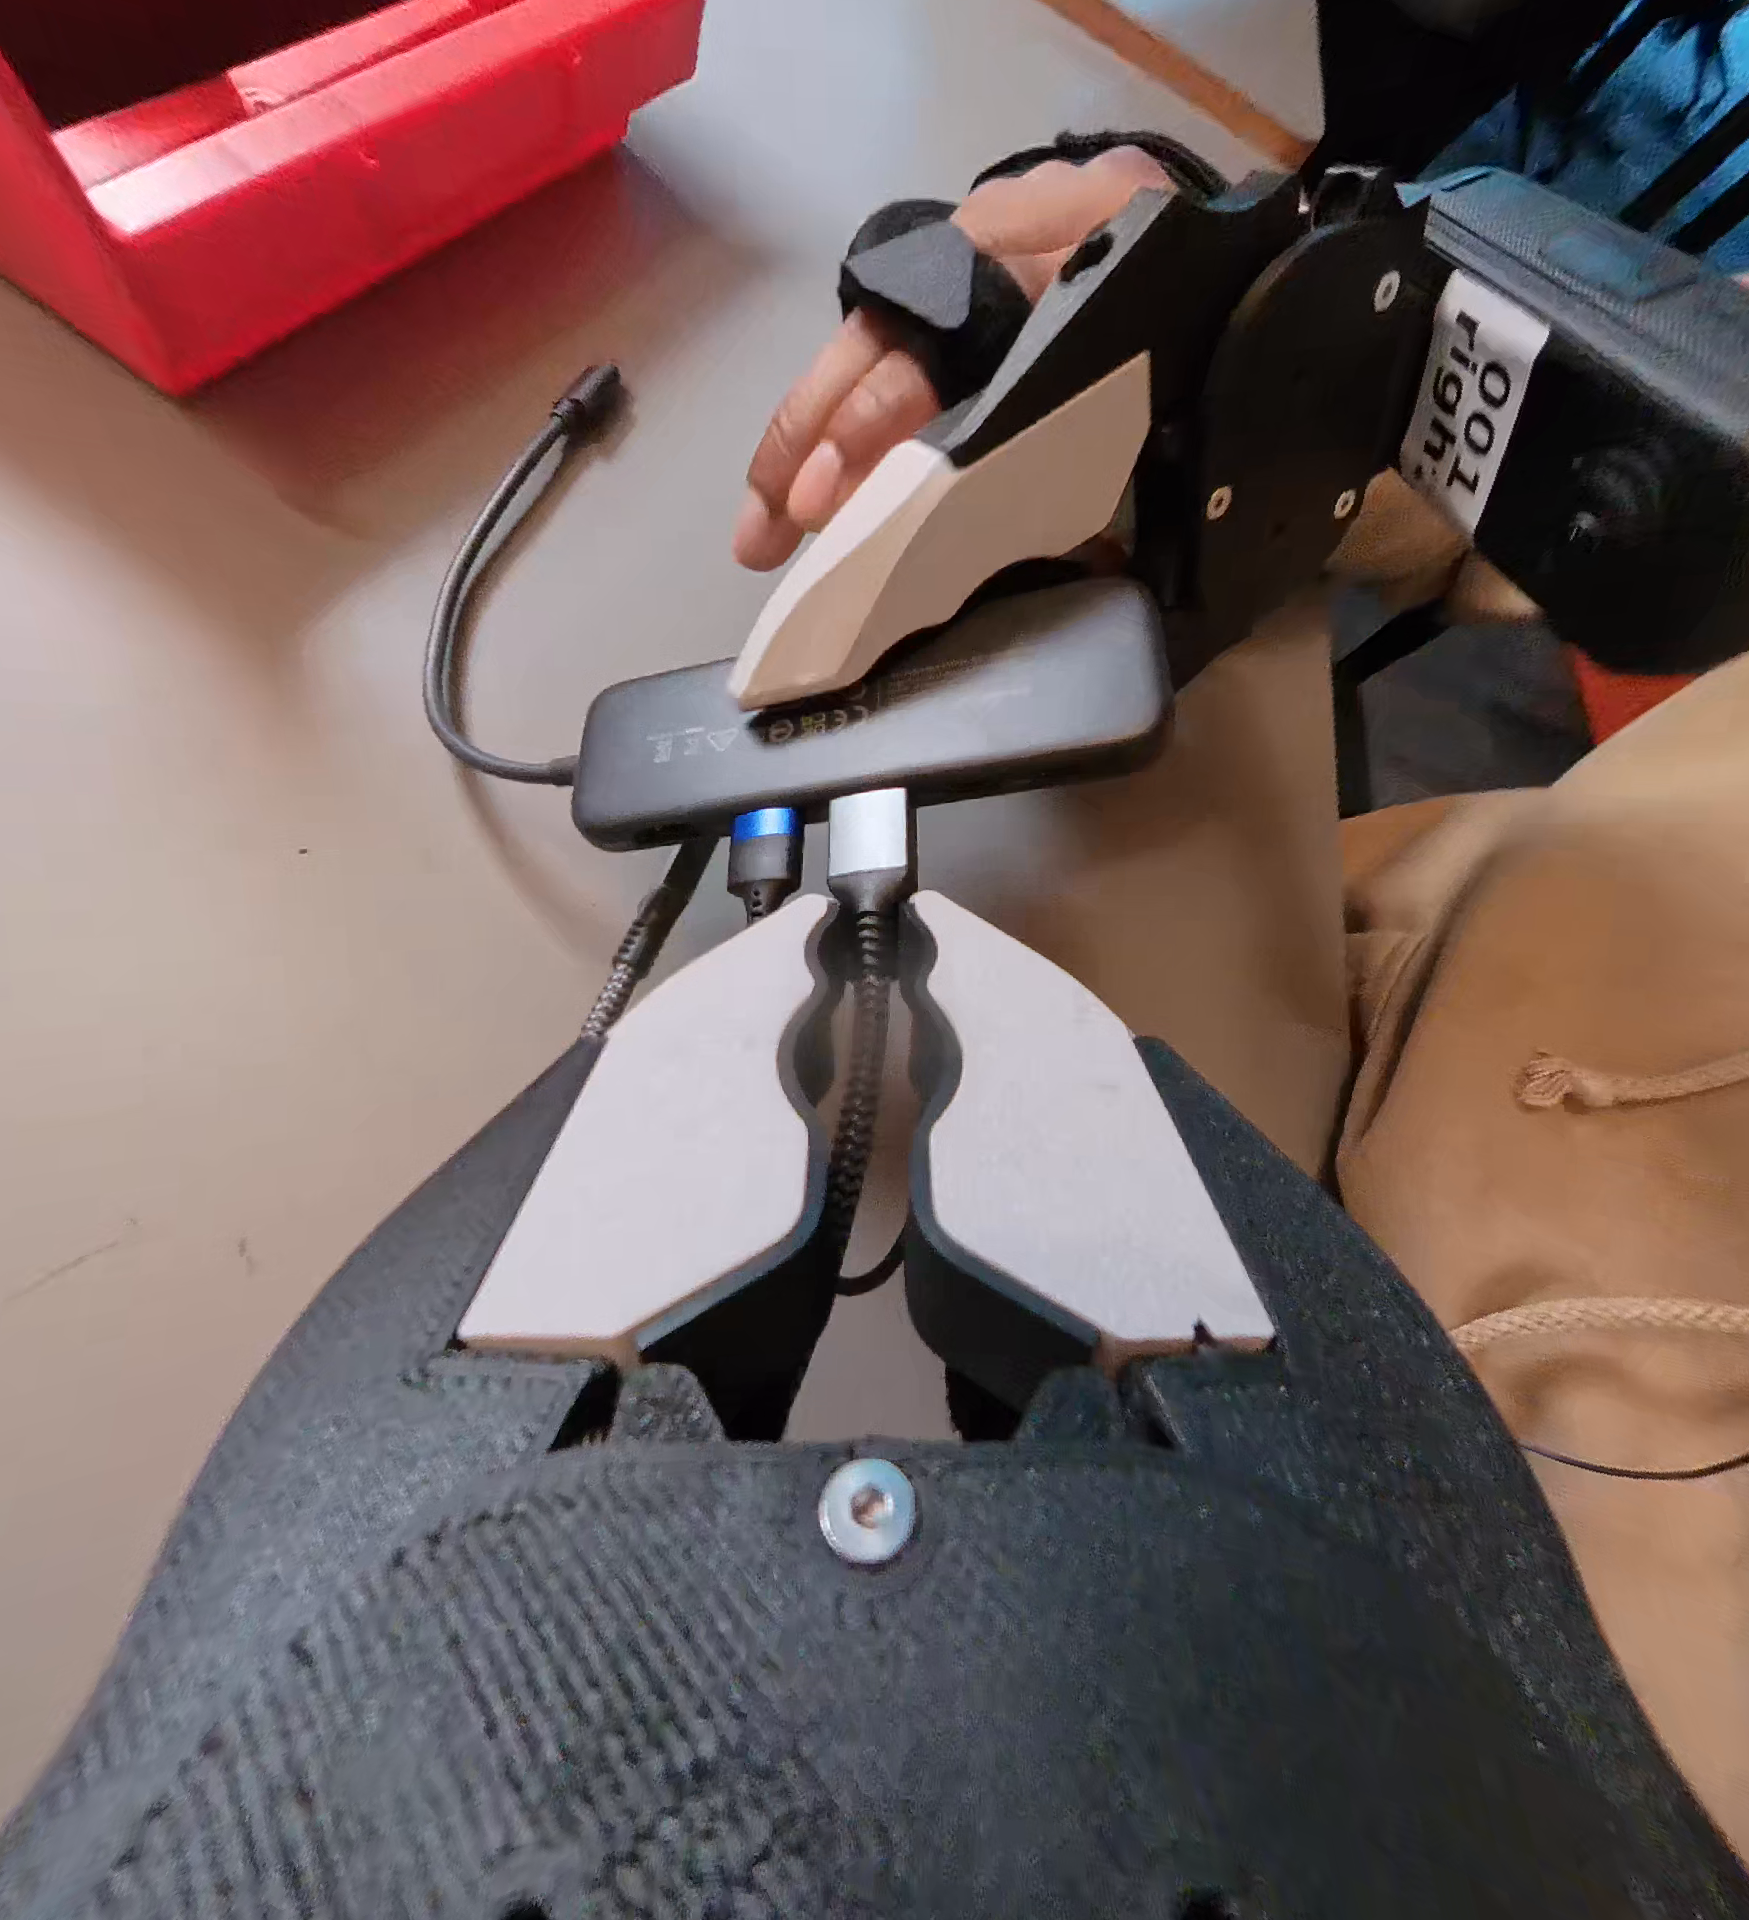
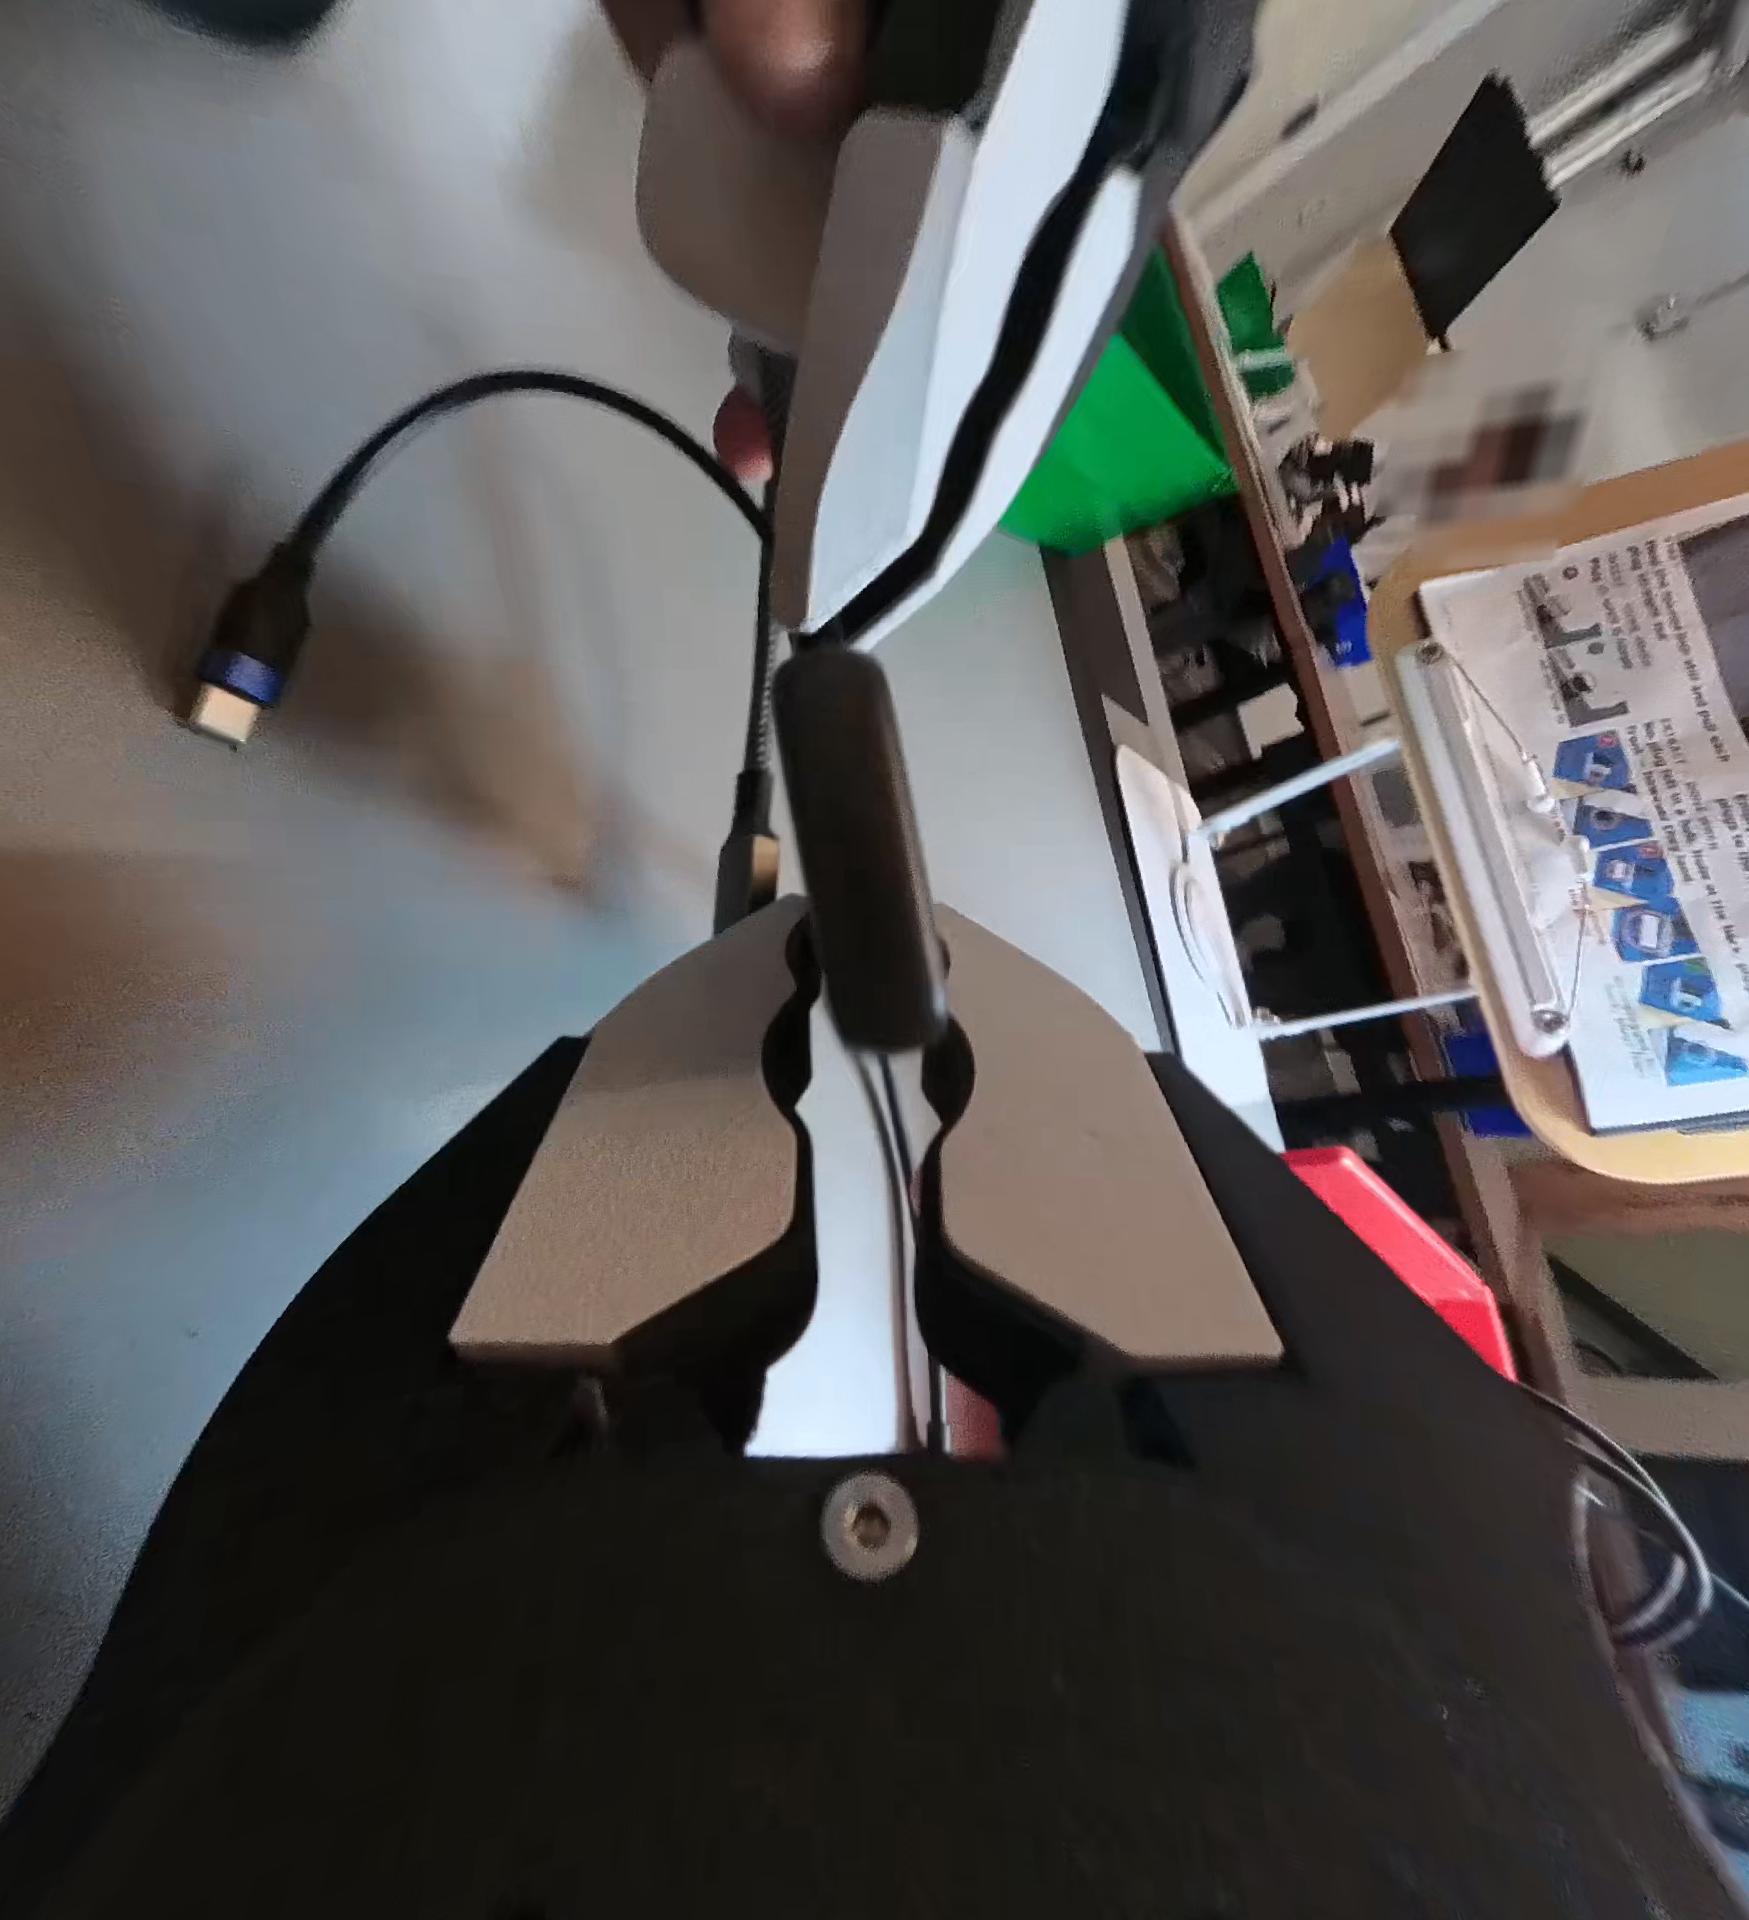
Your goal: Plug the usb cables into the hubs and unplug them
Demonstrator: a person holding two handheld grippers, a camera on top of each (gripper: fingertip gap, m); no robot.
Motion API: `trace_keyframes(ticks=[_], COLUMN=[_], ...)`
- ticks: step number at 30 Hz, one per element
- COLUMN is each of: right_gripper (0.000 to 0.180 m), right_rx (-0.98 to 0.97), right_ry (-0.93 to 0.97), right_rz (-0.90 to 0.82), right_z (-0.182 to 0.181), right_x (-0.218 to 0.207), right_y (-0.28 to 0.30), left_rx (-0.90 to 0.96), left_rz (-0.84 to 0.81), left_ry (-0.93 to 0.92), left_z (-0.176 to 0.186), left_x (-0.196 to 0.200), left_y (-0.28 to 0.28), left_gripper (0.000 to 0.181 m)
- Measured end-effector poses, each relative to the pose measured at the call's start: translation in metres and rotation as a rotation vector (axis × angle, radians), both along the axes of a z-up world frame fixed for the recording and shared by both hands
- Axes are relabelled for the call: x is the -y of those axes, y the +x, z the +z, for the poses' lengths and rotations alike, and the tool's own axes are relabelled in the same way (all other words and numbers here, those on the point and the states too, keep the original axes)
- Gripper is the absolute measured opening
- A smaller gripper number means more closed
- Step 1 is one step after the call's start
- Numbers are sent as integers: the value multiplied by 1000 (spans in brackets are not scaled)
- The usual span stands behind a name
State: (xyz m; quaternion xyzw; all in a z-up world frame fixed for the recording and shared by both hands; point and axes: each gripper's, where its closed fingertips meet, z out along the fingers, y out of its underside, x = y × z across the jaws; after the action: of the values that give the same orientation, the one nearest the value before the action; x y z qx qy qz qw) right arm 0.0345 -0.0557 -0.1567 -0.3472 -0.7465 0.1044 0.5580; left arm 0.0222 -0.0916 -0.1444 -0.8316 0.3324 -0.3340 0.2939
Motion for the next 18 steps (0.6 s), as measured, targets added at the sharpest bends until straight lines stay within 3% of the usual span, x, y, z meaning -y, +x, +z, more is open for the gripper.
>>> trace_keyframes(ticks=[6, 9, 12, 18], right_gripper=[37, 14, 12, 12], right_rx=[-91, -61, -60, -176], right_ry=[-32, 70, 113, -51], right_rz=[115, 99, 121, 100], right_z=[19, 16, 20, 68], right_x=[15, 18, 23, 11], right_y=[4, 3, 5, 21], left_rx=[-4, -25, -7, 215], left_rz=[63, 69, 63, 204], left_ry=[6, 21, 75, 407], left_z=[-3, -5, 2, 84], left_x=[-5, -6, -7, -9], left_y=[-17, -16, -16, -53], left_gripper=[9, 9, 10, 35])
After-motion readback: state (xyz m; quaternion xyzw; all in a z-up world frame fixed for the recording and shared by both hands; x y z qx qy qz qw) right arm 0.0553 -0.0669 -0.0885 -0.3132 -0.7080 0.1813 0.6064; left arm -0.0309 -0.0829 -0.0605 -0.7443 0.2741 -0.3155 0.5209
